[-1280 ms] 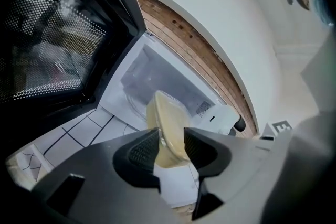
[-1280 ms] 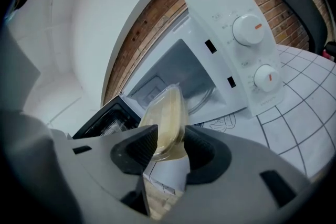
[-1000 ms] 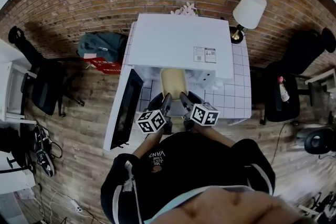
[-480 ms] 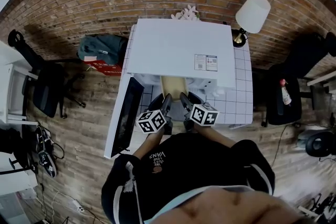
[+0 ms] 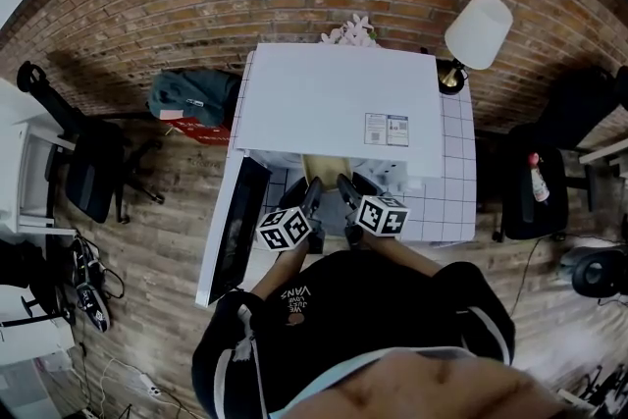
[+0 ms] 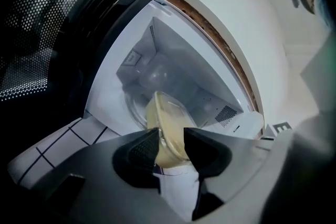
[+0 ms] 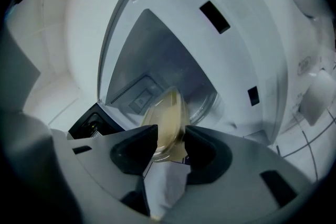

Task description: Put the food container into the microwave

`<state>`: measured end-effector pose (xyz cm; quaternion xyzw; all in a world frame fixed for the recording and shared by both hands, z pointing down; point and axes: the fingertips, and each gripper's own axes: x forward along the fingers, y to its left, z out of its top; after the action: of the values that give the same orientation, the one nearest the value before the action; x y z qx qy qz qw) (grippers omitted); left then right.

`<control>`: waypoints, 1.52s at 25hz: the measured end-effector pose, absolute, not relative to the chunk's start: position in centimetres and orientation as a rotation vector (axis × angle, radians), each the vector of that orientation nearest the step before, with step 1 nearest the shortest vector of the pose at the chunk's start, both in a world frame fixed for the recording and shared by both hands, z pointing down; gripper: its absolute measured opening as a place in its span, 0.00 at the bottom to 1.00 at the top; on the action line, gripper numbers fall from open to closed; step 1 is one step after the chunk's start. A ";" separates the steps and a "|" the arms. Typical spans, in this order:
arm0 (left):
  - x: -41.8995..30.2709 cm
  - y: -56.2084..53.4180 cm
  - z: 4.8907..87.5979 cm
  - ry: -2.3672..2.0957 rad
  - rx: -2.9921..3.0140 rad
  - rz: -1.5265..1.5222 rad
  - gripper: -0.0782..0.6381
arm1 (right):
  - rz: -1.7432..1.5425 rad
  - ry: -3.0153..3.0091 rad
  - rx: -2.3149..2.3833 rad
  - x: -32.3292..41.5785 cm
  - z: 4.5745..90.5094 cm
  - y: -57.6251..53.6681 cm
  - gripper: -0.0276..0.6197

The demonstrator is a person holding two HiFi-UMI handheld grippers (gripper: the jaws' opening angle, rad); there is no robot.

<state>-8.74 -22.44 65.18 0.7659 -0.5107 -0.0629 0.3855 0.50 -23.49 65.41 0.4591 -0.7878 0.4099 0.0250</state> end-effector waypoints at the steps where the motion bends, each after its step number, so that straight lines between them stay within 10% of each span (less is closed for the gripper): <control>1: -8.7 -22.6 65.2 -1.302 1.948 -0.163 0.32 | 1.264 -2.437 1.416 0.5 65.4 -23.7 0.27; 38: -9.4 -25.8 64.6 -1.350 2.011 -0.213 0.40 | 1.183 -2.454 1.444 0.5 65.2 -25.9 0.35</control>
<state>-9.38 -25.81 64.57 0.7755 -0.5206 -0.0822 0.3477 0.49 -25.91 65.18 0.4682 -0.7956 0.3835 0.0293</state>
